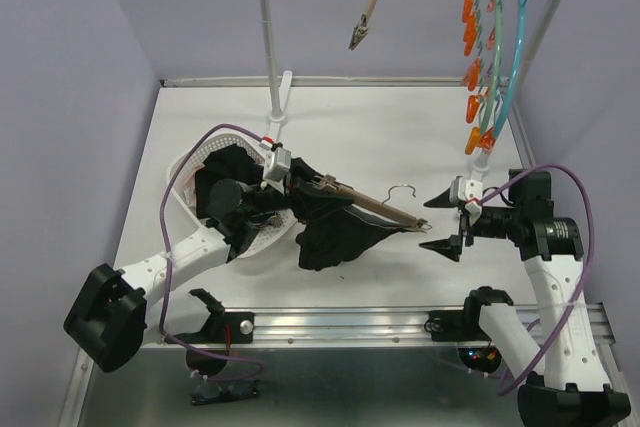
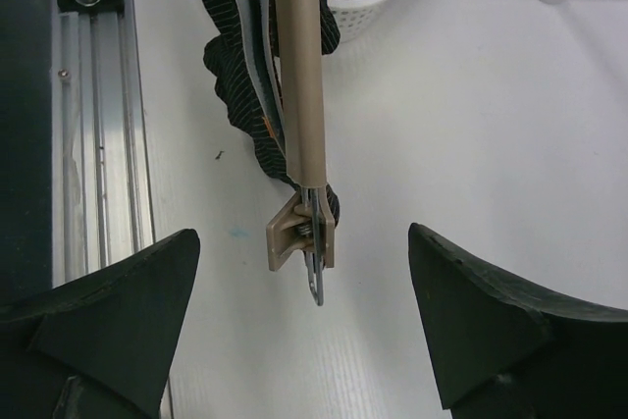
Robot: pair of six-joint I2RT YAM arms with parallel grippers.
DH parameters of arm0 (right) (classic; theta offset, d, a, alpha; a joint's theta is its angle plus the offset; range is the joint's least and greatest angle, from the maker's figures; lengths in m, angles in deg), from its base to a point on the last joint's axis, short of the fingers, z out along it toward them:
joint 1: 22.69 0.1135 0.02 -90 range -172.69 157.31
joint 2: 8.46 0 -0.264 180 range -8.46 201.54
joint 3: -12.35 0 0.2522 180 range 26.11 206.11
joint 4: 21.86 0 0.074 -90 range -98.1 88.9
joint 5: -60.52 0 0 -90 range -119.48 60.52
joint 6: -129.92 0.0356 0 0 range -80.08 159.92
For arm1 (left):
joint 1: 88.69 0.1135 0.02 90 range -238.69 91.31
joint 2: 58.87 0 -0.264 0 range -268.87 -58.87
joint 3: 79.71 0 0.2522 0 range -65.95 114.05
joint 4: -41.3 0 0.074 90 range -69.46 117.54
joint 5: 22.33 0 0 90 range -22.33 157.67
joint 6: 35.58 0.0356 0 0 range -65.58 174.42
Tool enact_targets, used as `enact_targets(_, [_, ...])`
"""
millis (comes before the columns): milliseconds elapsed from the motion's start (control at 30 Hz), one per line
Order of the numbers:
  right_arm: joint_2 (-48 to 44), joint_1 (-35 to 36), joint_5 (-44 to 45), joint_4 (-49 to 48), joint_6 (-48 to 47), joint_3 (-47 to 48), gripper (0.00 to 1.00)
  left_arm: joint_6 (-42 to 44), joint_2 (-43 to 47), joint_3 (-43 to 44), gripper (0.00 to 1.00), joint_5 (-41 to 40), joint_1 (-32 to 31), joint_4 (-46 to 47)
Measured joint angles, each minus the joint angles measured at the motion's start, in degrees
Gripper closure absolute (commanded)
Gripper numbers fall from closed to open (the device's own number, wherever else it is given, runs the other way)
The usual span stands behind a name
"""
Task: Remove the underwear clipped to the hanger
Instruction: Remove the underwear from the hanger.
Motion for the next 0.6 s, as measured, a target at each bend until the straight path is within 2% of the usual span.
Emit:
enact_targets(67, [0.4, 0.0, -0.3, -0.4, 0.0, -0.5, 0.18, 0.0, 0.0, 0.0, 1.0, 0.2, -0.1, 0.0])
enact_targets(433, [2.5, 0.0, -1.5, -0.9, -1.2, -1.9, 0.35, -0.5, -0.8, 0.0, 1.0, 0.2, -0.9, 0.0])
enact_targets(567, [2.6, 0.0, -1.9, -1.4, -1.9, -2.3, 0.47, -0.8, -1.3, 0.1, 1.0, 0.2, -1.4, 0.1])
enact_targets(600, [2.6, 0.0, -2.1, -1.3, -2.1, -2.5, 0.53, -0.8, -1.5, 0.1, 1.0, 0.2, -1.5, 0.1])
